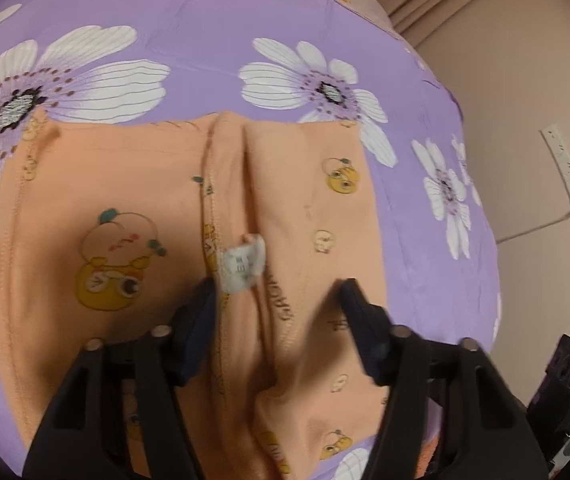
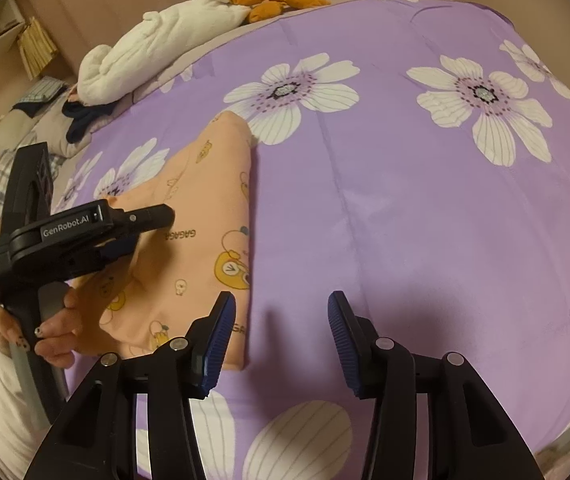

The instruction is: Fold small clothes

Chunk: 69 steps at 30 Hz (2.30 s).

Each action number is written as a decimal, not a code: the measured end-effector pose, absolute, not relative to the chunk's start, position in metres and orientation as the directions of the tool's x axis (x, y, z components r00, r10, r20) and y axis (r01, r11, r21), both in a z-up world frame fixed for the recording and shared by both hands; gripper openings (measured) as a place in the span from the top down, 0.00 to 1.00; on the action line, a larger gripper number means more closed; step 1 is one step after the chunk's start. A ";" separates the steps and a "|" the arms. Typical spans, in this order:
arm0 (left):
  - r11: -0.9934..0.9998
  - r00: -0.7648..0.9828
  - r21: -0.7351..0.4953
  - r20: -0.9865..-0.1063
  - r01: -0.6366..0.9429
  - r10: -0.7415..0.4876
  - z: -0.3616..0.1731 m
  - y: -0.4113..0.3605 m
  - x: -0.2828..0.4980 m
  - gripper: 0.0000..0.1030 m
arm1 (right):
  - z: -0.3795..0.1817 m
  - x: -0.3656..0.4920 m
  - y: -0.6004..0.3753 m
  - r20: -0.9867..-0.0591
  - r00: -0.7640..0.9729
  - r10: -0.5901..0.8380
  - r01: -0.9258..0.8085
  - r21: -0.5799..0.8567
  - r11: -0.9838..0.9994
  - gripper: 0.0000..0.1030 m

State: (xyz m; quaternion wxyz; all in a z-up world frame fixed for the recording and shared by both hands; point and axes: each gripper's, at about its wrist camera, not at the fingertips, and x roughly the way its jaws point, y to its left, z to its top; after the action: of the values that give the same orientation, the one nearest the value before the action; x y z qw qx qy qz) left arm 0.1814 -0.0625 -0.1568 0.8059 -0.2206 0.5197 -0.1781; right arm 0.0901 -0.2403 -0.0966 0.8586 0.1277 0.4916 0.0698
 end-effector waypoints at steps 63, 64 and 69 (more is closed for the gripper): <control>0.883 0.566 -0.444 -0.772 -0.153 -0.290 -0.126 0.061 0.104 0.16 | -0.092 0.115 -0.192 -0.822 0.479 0.309 -0.089 0.305 0.948 0.22; 0.877 0.560 -0.457 -0.769 -0.148 -0.307 -0.129 0.060 0.105 0.16 | -0.092 0.120 -0.190 -0.815 0.475 0.331 -0.101 0.324 0.941 0.23; 0.859 0.497 -0.496 -0.782 -0.130 -0.376 -0.151 0.050 0.111 0.16 | -0.101 0.145 -0.169 -0.797 0.432 0.423 -0.142 0.403 0.904 0.22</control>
State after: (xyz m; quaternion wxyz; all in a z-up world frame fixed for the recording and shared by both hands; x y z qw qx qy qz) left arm 0.1114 0.0501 -0.1514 0.8267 -0.2553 0.4958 -0.0745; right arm 0.1446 -0.1691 -0.1006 0.8347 0.1386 0.5054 0.1693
